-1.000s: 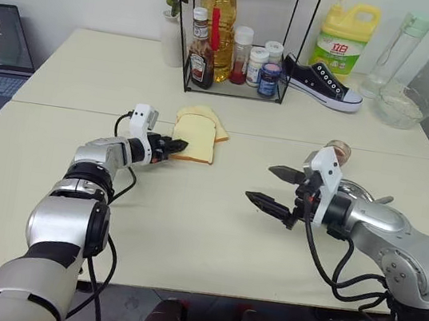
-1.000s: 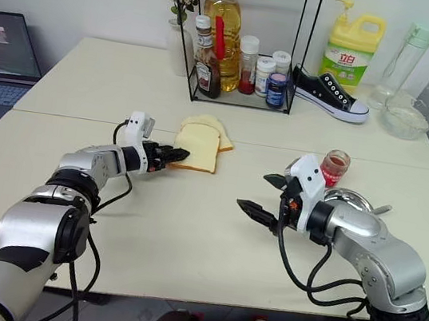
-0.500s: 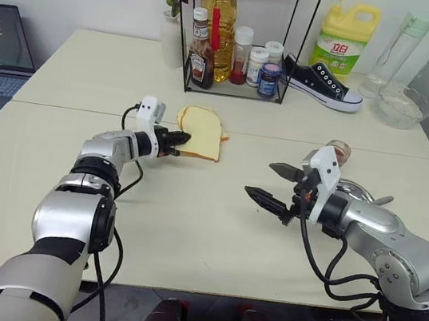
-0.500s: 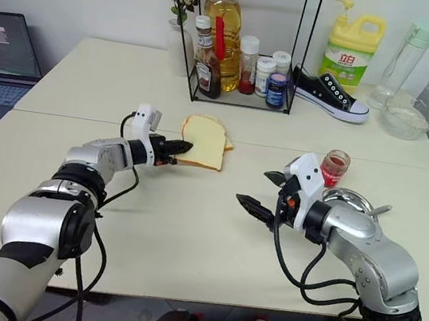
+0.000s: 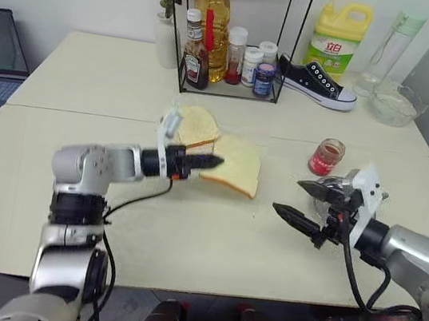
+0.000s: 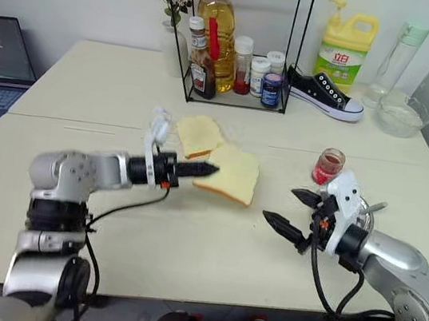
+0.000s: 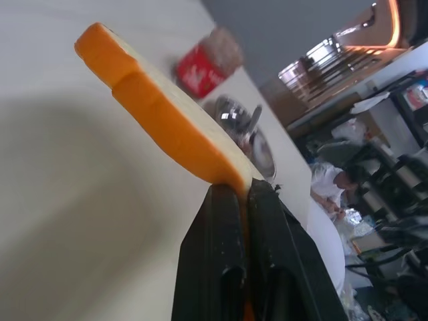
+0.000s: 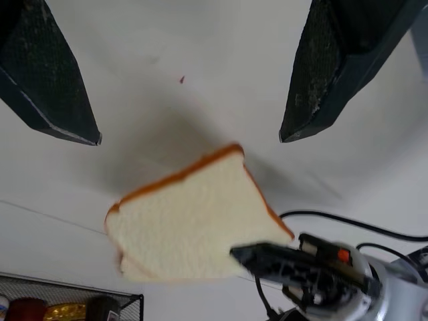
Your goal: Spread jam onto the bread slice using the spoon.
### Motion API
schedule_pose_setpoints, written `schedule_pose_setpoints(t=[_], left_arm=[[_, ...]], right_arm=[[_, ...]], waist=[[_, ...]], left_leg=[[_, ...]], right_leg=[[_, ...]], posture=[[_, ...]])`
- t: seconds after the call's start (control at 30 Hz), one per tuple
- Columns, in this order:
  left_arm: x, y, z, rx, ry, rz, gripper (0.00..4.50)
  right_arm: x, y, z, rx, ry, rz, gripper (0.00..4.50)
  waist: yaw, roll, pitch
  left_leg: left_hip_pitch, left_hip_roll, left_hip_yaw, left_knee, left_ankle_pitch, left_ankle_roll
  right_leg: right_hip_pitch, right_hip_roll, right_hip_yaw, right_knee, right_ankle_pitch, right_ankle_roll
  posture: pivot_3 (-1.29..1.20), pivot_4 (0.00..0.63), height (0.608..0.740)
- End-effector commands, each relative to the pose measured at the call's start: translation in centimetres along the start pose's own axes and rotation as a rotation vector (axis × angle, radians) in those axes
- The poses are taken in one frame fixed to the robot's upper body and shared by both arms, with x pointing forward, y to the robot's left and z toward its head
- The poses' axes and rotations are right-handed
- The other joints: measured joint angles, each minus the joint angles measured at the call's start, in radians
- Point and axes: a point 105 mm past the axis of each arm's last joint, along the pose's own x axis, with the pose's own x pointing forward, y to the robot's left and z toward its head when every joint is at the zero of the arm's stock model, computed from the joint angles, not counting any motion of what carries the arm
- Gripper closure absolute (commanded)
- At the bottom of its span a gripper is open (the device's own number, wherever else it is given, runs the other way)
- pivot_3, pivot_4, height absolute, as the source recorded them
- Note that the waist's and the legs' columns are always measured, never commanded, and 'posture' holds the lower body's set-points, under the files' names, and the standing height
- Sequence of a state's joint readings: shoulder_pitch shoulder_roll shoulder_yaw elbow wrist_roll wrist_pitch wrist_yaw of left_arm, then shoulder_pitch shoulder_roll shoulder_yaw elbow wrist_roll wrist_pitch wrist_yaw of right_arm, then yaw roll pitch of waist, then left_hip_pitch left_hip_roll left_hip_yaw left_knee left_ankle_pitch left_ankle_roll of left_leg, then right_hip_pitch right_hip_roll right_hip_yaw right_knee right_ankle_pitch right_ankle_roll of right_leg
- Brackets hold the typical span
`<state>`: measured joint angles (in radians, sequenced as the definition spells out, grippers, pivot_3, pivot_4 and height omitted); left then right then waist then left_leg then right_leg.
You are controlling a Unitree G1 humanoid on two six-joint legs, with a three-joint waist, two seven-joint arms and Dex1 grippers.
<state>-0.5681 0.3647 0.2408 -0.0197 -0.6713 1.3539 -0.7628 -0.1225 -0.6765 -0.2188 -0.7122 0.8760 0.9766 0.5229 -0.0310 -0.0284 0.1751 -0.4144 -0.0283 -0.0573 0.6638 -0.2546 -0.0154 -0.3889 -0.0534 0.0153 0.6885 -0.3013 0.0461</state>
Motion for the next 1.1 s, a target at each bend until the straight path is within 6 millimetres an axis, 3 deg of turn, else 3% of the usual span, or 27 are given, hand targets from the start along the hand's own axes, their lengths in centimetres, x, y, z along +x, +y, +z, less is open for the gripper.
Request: schedule_pose_setpoints(t=[0.03, 0.1, 0.17, 0.43, 0.53, 0.73, 0.93, 1.03, 1.07, 1.1], left_arm=[[-0.3, -0.1, -3.6, 0.037, 0.054, 0.060, 4.48], [-0.2, 0.7, -4.8, 0.050, 0.052, 0.117, 4.48], [0.0, 2.0, -4.7, 0.062, 0.032, 0.206, 4.48], [0.7, 3.4, -4.2, 0.082, -0.024, 0.299, 4.48], [0.9, 3.2, -4.5, 0.065, -0.024, 0.282, 3.81], [0.1, 2.3, -5.2, 0.050, 0.032, 0.248, 1.89], [-4.9, 1.8, -4.7, 0.222, 0.212, 0.290, 0.02], [-6.8, 0.9, -3.8, 0.420, 0.334, 0.270, 0.02], [-6.9, 0.6, -3.5, 0.467, 0.352, 0.250, 0.02], [-5.8, -0.6, -1.9, 0.579, 0.313, 0.184, 0.02]], right_arm=[[-0.7, 2.4, -0.2, -0.011, 0.013, 0.079, 0.00], [-0.5, 2.9, -0.7, -0.009, 0.030, 0.086, 0.00], [-0.4, 2.8, -1.0, -0.006, 0.036, 0.082, 0.00], [-0.3, 2.6, -1.4, -0.013, 0.058, 0.091, 0.00], [-0.3, 2.3, -1.4, -0.014, 0.058, 0.088, 0.00], [-0.7, 1.6, -1.4, -0.010, 0.058, 0.062, 0.00], [-2.9, -0.7, -0.8, 0.019, 0.019, -0.079, 0.00], [-5.0, -2.7, -1.0, 0.055, -0.005, -0.215, 0.00], [-5.5, -3.2, -1.1, 0.064, -0.012, -0.248, 0.00], [-6.6, -4.7, -1.0, 0.113, -0.059, -0.331, 0.00]], waist=[[0.001, 0.001, 0.000], [0.006, 0.000, 0.000], [0.021, 0.000, -0.001], [0.031, 0.000, -0.001], [0.031, 0.000, -0.001], [0.029, 0.000, -0.001], [0.020, 0.001, -0.001], [0.023, 0.002, -0.001], [0.026, 0.002, -0.001], [0.030, 0.002, 0.000]], left_leg=[[0.000, 0.000, 0.000, 0.000, 0.000, 0.000], [0.000, 0.000, 0.000, 0.000, 0.000, 0.000], [0.001, 0.000, 0.000, 0.001, 0.000, 0.000], [0.006, -0.002, 0.000, 0.000, 0.000, 0.000], [0.006, -0.001, 0.000, 0.000, 0.000, 0.000], [0.006, -0.001, 0.000, 0.000, 0.000, 0.000], [0.008, 0.001, 0.000, -0.003, 0.000, 0.000], [0.010, 0.001, 0.001, -0.004, 0.000, 0.000], [0.011, 0.001, 0.001, -0.004, 0.000, 0.000], [0.012, 0.001, 0.002, -0.004, 0.000, 0.000]], right_leg=[[0.000, 0.000, 0.000, 0.000, 0.000, 0.000], [0.000, 0.000, 0.000, -0.001, 0.000, 0.000], [0.002, -0.001, 0.000, 0.000, 0.000, 0.000], [0.009, 0.000, -0.001, -0.006, 0.001, 0.000], [0.009, 0.000, -0.001, -0.006, 0.001, 0.000], [0.010, 0.000, -0.001, -0.007, 0.001, 0.000], [0.010, 0.002, 0.000, -0.007, 0.001, 0.000], [0.011, 0.002, 0.000, -0.007, 0.000, -0.001], [0.013, 0.002, 0.000, -0.007, 0.000, -0.001], [0.014, 0.002, 0.000, -0.008, 0.000, -0.001]], posture=[[0.00, 0.150, 0.740], [0.00, 0.150, 0.740], [0.00, 0.150, 0.740], [0.00, 0.150, 0.740], [0.00, 0.150, 0.740], [0.00, 0.150, 0.740], [0.00, 0.150, 0.740], [0.00, 0.150, 0.740], [0.00, 0.150, 0.740], [0.00, 0.150, 0.740]])
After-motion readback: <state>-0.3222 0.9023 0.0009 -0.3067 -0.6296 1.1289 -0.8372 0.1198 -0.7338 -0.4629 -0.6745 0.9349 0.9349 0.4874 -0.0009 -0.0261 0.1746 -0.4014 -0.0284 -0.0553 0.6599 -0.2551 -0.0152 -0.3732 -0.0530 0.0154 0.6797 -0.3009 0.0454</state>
